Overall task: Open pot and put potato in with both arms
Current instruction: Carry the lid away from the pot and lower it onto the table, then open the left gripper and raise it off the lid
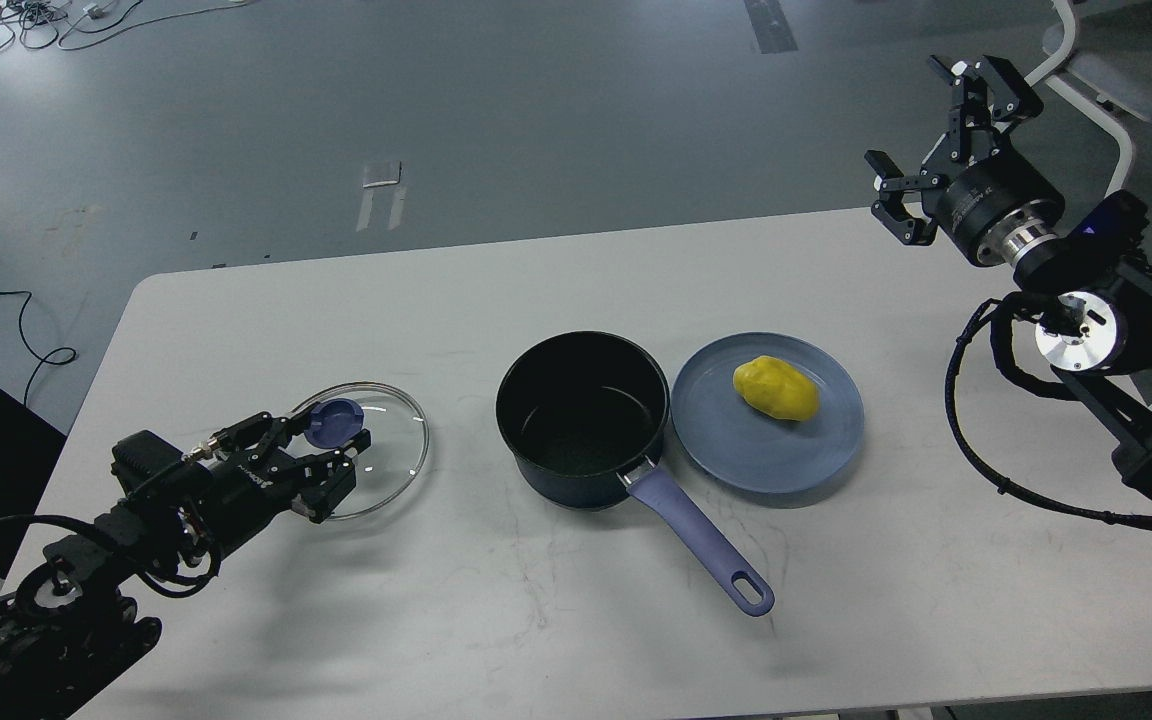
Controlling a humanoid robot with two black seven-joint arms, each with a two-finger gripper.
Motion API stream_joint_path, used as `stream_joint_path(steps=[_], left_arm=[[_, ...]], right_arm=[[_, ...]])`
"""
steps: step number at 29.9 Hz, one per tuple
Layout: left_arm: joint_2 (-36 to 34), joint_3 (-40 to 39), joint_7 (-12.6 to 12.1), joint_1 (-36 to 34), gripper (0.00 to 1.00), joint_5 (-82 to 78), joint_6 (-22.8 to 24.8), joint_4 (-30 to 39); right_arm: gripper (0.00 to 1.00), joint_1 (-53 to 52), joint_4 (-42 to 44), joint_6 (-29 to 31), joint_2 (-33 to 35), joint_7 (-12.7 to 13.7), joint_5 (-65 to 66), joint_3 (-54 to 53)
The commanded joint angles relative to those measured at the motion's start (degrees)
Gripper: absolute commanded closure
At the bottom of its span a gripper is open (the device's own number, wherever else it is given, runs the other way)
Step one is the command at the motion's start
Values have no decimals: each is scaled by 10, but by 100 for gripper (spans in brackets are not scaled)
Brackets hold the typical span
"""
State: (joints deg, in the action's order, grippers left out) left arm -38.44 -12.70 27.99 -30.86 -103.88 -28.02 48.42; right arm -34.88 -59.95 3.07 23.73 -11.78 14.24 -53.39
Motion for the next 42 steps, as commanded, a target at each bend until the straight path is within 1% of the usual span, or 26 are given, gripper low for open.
stream_joint_path(steps=[1,9,10,11,12,13,17,19,20,21,22,25,30,32,36,39,41,42], left_arm=[[8,1,0,0,66,0,0,-2],[27,2,0,1,65,0,0,-12],[27,2,0,1,64,0,0,-12],[28,2,0,1,59,1,0,-12],[29,2,0,1,51,1,0,-15],[32,2,0,1,49,1,0,-16],[50,2,0,2,47,0,0,-40],[57,2,0,4,37,1,0,-48],[59,2,0,7,19,2,0,-49],[60,2,0,9,4,2,0,-49],[60,2,0,10,1,2,0,-49],[60,1,0,16,1,13,0,-49],[60,0,0,7,1,91,0,-36],[56,0,0,-8,1,152,0,-20],[44,0,0,-38,1,210,0,10],[10,0,0,-52,1,258,0,75],[-29,-11,0,-66,1,309,0,167],[-30,-11,0,-66,1,309,0,167]], right_arm=[[0,1,0,0,1,0,0,0],[0,2,-1,0,6,0,0,0],[0,2,-1,0,7,0,0,0],[0,2,-1,0,8,0,0,0],[0,2,-1,0,8,0,0,0],[0,2,-1,0,8,0,0,0],[0,3,-1,-4,8,0,0,0],[0,3,-1,-11,8,0,0,0],[0,3,-2,-14,8,0,0,0],[0,3,-2,-16,8,0,0,0],[0,3,-2,-17,8,0,0,0],[0,5,-3,-17,9,0,0,0],[0,6,-4,-17,18,0,0,2],[0,6,-5,-15,19,-1,0,3],[0,3,-7,-12,20,-2,2,7],[0,-5,-10,-11,28,-2,11,25],[0,-7,-34,-9,34,-3,28,32],[0,-7,-34,-9,34,-3,28,32]])
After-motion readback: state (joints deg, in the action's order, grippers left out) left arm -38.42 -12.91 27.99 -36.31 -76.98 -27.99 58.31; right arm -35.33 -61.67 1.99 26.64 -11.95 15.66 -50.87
